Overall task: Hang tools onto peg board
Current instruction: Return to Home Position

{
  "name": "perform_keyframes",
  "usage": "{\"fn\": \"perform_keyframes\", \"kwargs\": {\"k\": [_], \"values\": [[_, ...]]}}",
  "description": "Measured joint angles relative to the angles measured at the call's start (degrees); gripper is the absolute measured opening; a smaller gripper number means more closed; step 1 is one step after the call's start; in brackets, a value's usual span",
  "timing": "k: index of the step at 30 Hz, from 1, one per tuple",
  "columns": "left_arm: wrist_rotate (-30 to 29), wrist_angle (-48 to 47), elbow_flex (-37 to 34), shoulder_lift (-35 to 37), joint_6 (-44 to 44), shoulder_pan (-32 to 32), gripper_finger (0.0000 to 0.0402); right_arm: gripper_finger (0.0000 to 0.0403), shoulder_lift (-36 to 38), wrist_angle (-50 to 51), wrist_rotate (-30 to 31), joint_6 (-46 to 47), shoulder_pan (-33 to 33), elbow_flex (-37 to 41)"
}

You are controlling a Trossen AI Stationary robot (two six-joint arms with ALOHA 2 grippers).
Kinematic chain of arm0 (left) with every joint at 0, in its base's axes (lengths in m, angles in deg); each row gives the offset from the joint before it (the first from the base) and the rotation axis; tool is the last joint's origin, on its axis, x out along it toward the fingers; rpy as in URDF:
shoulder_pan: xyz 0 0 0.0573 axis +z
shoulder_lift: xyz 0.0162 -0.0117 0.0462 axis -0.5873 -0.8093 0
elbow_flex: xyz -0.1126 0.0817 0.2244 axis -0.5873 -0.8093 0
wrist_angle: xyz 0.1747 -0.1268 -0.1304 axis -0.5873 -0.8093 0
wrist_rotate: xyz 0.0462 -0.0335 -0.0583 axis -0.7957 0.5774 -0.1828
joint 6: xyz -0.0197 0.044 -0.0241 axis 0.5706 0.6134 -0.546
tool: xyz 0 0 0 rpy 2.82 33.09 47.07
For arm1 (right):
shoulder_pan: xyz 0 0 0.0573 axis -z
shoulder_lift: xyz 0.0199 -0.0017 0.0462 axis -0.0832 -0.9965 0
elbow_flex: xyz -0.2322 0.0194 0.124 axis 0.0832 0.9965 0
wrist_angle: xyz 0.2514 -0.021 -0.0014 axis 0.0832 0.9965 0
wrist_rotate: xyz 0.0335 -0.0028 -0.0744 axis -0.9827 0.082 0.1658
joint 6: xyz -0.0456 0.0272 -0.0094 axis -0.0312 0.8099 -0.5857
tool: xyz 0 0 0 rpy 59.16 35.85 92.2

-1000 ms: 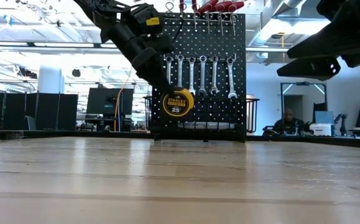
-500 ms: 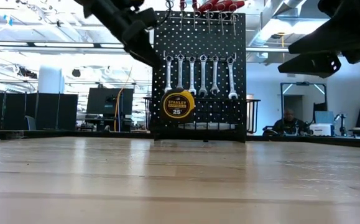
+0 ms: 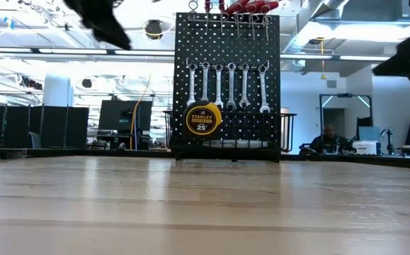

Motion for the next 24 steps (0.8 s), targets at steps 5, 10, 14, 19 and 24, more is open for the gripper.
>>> {"fn": "perform_keyframes", "kwargs": {"k": [5, 10, 14, 19, 24], "values": [[0.0, 3.9, -9.7, 13.0, -5.5, -1.5, 0.0067, 0.0206, 6.2, -1.6, -10.6, -3.2, 2.6, 0.1], [0.7, 13.9, -20.6, 23.4, -8.2, -2.9, 0.0006, 0.0108, 6.4, -10.9, -24.9, -23.7, 16.9, 2.1], [2.1, 20.5, -28.7, 28.5, -9.0, -3.0, 0.0002, 0.0073, 7.5, -14.1, -40.5, -31.4, 33.5, 3.7], [5.3, 25.0, -36.3, 35.3, -10.2, -3.0, 0.0001, 0.0066, 13.0, -25.4, -64.2, -35.0, 54.3, 9.9], [5.3, 25.2, -40.0, 44.7, -13.2, -3.1, 0.0001, 0.0066, 17.9, -35.7, -78.1, -30.8, 67.9, 15.4]]}}
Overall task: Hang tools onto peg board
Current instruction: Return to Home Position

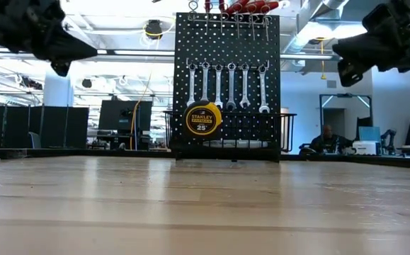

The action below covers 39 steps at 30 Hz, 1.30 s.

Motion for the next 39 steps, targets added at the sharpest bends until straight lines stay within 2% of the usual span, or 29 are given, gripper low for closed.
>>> {"fn": "perform_keyframes", "kwargs": {"k": [3, 7, 11, 16, 30, 39], "values": [[-0.3, 0.0, -2.6, 5.4, -2.1, -0.9, 0.0001, 0.0066, 2.4, -3.0, -1.7, 2.8, 3.1, 2.1], [-3.0, 0.8, -6.0, 5.2, -3.8, -3.1, 0.0000, 0.0065, 5.0, -3.2, -2.7, 3.8, 3.2, 3.5], [-6.3, 7.7, -10.3, 4.9, -3.8, -6.3, 0.0000, 0.0065, 7.1, -3.0, -2.9, 1.1, 1.8, 3.6], [-8.8, 17.4, -14.6, 5.1, 0.2, -9.6, 0.0000, 0.0065, 9.1, -1.6, -2.9, 0.3, -0.1, 3.6], [-9.3, 16.2, -14.7, 5.1, 9.4, -10.8, 0.0000, 0.0065, 9.1, 0.1, -2.4, -3.7, -9.4, 3.7], [-9.3, 16.2, -14.7, 5.1, 10.5, -10.8, 0.0000, 0.0065, 9.1, 0.9, 0.0, -4.6, -8.2, 3.7]]}}
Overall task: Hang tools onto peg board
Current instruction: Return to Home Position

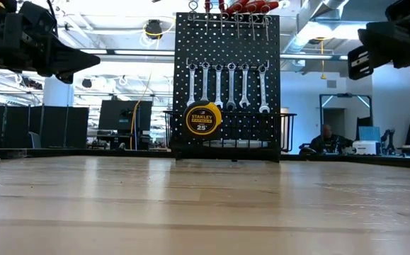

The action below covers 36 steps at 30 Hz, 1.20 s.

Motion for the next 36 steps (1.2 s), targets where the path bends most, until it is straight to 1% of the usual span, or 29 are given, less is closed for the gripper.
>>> {"fn": "perform_keyframes", "kwargs": {"k": [8, 10, 13, 15, 16, 29, 36], "values": [[0.0, 0.0, 0.0, 0.0, -0.2, 0.0, 0.0000, 0.0065, 0.0, 2.3, 0.7, 1.3, 3.2, 0.0], [0.0, 0.0, 0.0, 0.0, -0.2, 0.0, 0.0000, 0.0065, -0.1, 4.3, 1.5, 5.7, 3.4, 0.0], [0.0, 0.0, 0.0, 0.0, -0.1, 0.0, 0.0000, 0.0065, -0.5, 5.2, 9.0, 12.5, 3.5, 0.0], [0.0, 0.0, 0.0, 0.0, -0.2, 0.0, 0.0000, 0.0065, -0.5, 5.8, 13.2, 13.5, 3.5, 0.0], [0.0, 0.0, 0.0, 0.0, -0.2, 0.0, 0.0000, 0.0065, -0.6, 6.4, 13.9, 13.6, 3.5, 0.0], [0.0, 0.0, 0.0, 0.0, -0.1, 0.0, 0.0000, 0.0065, -0.4, 11.0, 14.2, 13.6, 2.8, 0.0], [0.0, 0.0, 0.0, 0.0, -0.1, 0.0, 0.0000, 0.0065, 6.9, 12.1, 13.9, 12.9, -0.6, 0.1]]}}
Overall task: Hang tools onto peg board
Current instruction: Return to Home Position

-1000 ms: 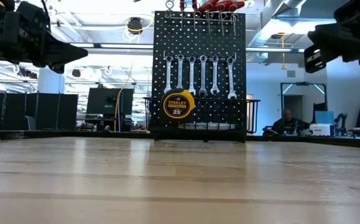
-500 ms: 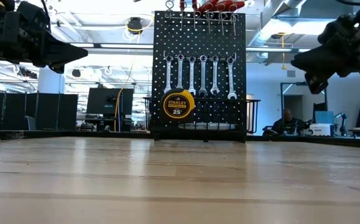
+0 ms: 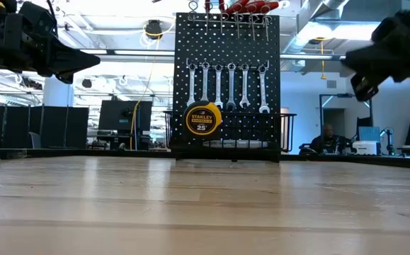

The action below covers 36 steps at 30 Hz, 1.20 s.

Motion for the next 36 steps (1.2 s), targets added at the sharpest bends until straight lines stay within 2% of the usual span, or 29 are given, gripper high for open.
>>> {"fn": "perform_keyframes", "kwargs": {"k": [2, 6, 8, 36], "values": [[0.0, 0.0, 0.0, 0.0, -0.1, 0.0, 0.0000, 0.0065, 2.6, 0.0, -0.1, -3.0, -0.2, 0.0], [0.0, 0.0, 0.0, -0.1, 0.0, 0.0, 0.0000, 0.0065, 2.7, -0.3, -0.3, -14.0, -0.2, 0.0], [0.0, 0.0, 0.0, -0.1, -0.1, 0.0, 0.0000, 0.0065, 2.7, 0.0, -0.3, -16.4, -0.2, 0.0], [0.0, 0.0, 0.0, -0.1, -0.1, 0.0, 0.0000, 0.0065, 2.0, 0.4, 0.0, -13.3, -0.1, 0.0]]}}
